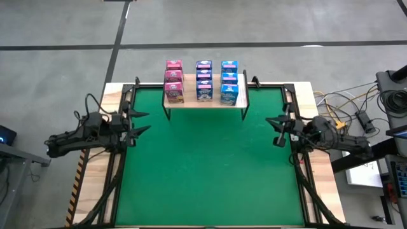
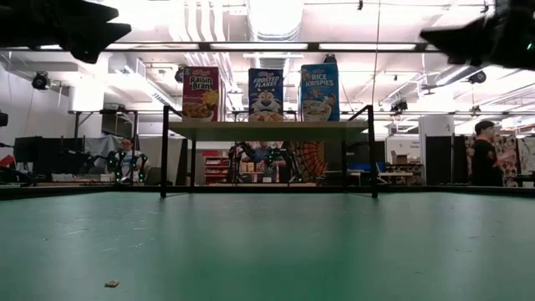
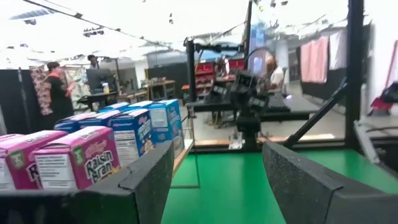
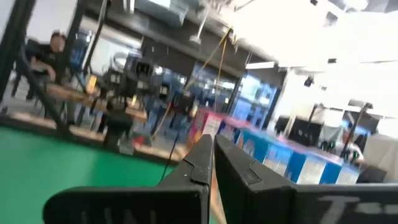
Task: Stack cereal on shelf
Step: Return to Home Position
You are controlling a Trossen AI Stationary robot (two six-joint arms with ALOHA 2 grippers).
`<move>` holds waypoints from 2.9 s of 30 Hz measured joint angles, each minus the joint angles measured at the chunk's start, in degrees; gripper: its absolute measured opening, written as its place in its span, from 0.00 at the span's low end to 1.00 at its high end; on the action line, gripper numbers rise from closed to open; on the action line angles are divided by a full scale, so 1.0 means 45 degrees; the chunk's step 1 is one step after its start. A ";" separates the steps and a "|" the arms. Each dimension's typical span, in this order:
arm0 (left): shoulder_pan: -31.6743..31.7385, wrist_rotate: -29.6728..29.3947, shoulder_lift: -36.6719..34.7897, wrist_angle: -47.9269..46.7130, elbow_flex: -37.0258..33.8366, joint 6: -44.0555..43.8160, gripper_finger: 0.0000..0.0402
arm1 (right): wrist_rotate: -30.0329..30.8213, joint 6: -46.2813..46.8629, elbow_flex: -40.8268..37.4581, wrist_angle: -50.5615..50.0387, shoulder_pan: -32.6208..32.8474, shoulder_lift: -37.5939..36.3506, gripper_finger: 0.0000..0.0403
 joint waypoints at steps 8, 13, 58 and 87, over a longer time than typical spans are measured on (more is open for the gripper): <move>-0.0004 0.0252 0.0158 0.0287 -0.0785 -0.0770 0.32 | -0.0192 -0.0209 -0.0349 0.0388 0.0000 -0.0073 0.02; -0.0010 0.2145 -0.0058 0.1119 -0.1609 -0.0520 0.04 | -0.1140 0.0149 -0.0355 0.0274 0.0000 -0.0208 0.02; -0.0015 0.2684 0.0163 0.3815 -0.3287 -0.2030 0.01 | -0.2297 0.1340 -0.0617 -0.1149 0.0034 0.0404 0.02; -0.0015 0.2689 0.0206 0.3826 -0.3282 -0.2031 0.01 | -0.2297 0.1340 -0.0622 -0.1149 0.0034 0.0404 0.02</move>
